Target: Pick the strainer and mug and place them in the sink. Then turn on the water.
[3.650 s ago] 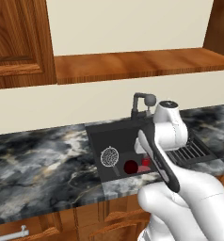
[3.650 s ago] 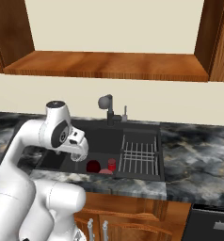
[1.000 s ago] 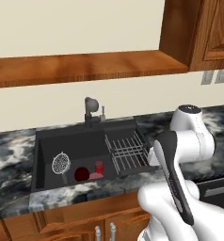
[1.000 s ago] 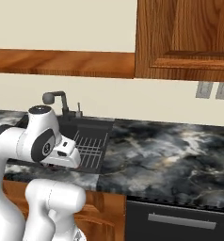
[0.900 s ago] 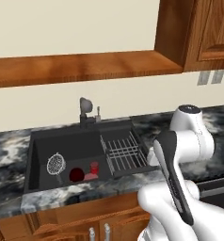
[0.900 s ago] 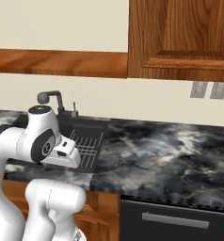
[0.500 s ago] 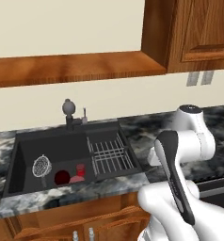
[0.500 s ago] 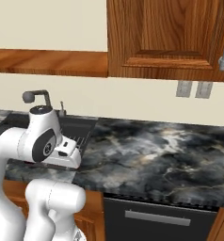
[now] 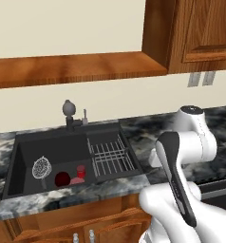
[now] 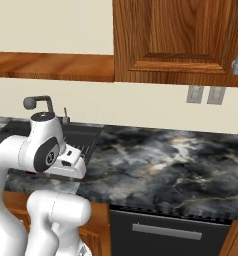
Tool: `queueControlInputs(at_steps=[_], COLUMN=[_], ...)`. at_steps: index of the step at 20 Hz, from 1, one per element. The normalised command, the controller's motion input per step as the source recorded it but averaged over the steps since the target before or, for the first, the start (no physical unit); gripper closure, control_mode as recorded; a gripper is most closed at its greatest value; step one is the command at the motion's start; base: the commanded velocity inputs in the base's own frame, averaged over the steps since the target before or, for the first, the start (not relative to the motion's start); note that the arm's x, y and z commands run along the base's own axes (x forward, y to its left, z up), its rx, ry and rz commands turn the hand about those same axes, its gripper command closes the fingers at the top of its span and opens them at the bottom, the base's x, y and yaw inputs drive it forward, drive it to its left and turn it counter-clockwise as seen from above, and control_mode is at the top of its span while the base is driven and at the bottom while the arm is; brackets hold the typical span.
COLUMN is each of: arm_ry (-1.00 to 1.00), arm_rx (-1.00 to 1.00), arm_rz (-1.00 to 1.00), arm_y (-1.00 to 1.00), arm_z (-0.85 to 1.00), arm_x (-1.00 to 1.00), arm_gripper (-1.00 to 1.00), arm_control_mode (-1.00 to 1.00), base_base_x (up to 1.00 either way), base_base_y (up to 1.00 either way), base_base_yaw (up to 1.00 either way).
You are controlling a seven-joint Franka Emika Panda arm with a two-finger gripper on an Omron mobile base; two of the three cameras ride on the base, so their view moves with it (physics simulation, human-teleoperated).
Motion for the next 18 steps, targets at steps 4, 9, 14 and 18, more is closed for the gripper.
queueControlInputs(at_steps=[4,9,14,18], arm_ry=[-0.03,-0.16,-0.33,-0.37], arm_rx=[0.0,0.0,0.0,0.0], arm_rz=[0.0,0.0,0.0,0.0], arm_y=[0.0,0.02,0.09,0.06], arm_z=[0.0,0.0,0.0,0.0], arm_x=[0.17,0.19,0.0,0.0], arm_gripper=[-1.0,-1.0,-1.0,-1.0], arm_control_mode=[-1.0,-1.0,-1.0,-1.0], base_base_x=[0.04,0.0,0.0,0.0], base_base_y=[0.0,0.0,0.0,0.0], base_base_yaw=[0.0,0.0,0.0,0.0])
